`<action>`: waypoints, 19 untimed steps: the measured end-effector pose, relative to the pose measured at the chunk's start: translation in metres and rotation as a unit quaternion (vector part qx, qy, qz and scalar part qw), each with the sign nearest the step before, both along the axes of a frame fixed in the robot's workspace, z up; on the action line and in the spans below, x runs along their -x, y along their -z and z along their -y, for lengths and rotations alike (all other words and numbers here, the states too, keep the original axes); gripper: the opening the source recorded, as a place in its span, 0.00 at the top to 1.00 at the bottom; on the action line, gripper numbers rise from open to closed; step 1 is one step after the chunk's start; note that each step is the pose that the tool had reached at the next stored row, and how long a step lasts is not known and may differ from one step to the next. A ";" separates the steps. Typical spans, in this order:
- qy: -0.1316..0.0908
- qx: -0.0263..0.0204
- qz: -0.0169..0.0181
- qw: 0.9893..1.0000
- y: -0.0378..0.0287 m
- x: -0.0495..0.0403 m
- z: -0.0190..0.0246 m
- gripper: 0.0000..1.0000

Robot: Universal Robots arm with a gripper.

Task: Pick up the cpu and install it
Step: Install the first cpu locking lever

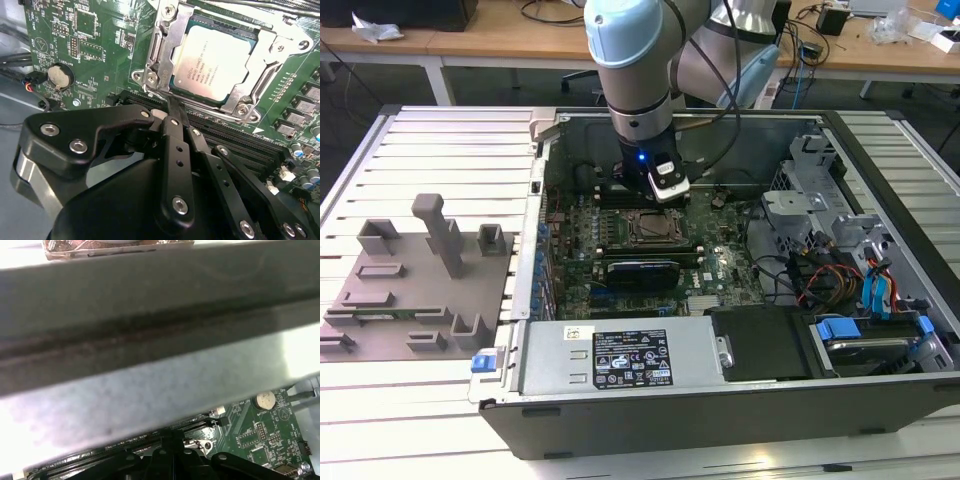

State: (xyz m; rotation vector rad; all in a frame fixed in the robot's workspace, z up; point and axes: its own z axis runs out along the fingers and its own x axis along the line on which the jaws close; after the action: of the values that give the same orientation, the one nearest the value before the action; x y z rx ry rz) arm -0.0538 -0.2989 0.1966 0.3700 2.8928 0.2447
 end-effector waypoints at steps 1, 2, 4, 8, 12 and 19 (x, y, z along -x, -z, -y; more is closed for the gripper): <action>0.000 -0.003 0.000 1.000 0.0002 -0.0001 0.0002 0.89; 0.000 -0.007 0.000 1.000 0.0004 -0.0001 0.0005 0.89; 0.000 -0.010 0.000 1.000 0.0005 -0.0001 0.0004 0.89; 0.000 -0.010 0.000 1.000 0.0004 -0.0001 0.0005 0.89; 0.000 -0.009 0.000 1.000 -0.0037 -0.0001 0.0005 0.89; 0.000 0.036 -0.013 0.999 -0.0112 -0.0004 0.0005 0.89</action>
State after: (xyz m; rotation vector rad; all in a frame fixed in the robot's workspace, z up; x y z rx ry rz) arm -0.0535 -0.2994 0.2078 0.3631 2.9171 0.1351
